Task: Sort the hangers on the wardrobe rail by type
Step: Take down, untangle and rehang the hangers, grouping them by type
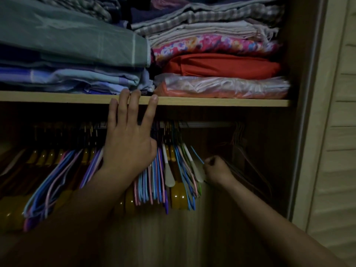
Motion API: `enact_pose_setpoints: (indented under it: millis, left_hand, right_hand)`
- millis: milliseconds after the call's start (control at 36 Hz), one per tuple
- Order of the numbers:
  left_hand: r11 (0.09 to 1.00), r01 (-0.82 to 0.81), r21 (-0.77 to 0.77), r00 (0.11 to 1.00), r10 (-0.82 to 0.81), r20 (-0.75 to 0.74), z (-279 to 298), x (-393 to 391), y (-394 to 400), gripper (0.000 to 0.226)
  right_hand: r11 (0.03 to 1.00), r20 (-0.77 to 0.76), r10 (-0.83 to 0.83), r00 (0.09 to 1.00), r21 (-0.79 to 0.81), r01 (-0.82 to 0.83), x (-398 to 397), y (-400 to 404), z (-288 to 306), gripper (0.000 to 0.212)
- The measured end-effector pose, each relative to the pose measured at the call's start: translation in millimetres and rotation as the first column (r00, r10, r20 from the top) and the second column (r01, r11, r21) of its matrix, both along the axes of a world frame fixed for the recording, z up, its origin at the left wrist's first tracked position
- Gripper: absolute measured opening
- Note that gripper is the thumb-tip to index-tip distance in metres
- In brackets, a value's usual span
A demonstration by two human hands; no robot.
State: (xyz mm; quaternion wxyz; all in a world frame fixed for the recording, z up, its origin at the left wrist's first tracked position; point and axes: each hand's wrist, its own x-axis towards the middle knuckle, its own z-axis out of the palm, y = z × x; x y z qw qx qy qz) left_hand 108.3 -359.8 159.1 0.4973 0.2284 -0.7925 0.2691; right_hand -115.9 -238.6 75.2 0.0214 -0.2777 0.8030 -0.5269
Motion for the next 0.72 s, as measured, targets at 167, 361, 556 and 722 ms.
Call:
enact_pose_setpoints:
  millis: [167,361,556,722]
  left_hand:
    - [1.0,0.007,-0.002,1.0,-0.007,-0.026,-1,-4,0,0.094]
    - [1.0,0.026,-0.007,0.998,-0.026,-0.057,-2,-9,-1,0.096]
    - [0.999,-0.038,-0.018,0.999,0.038,0.021,-2,-4,-9,0.102]
    - [0.999,-0.025,0.045,0.998,0.022,0.056,-3,1,1,0.104]
  right_hand:
    - [0.995,-0.327,0.091,0.94,0.001,-0.096,20,44,-16,0.04]
    - [0.992,-0.569,-0.112,0.815,-0.019,0.123,19,46,-7,0.032]
    - [0.962,-0.498,-0.113,0.86,0.163,0.221,-16,30,29,0.031]
    - [0.949,-0.303,-0.051,0.952,0.283,0.141,-25,56,-6,0.023]
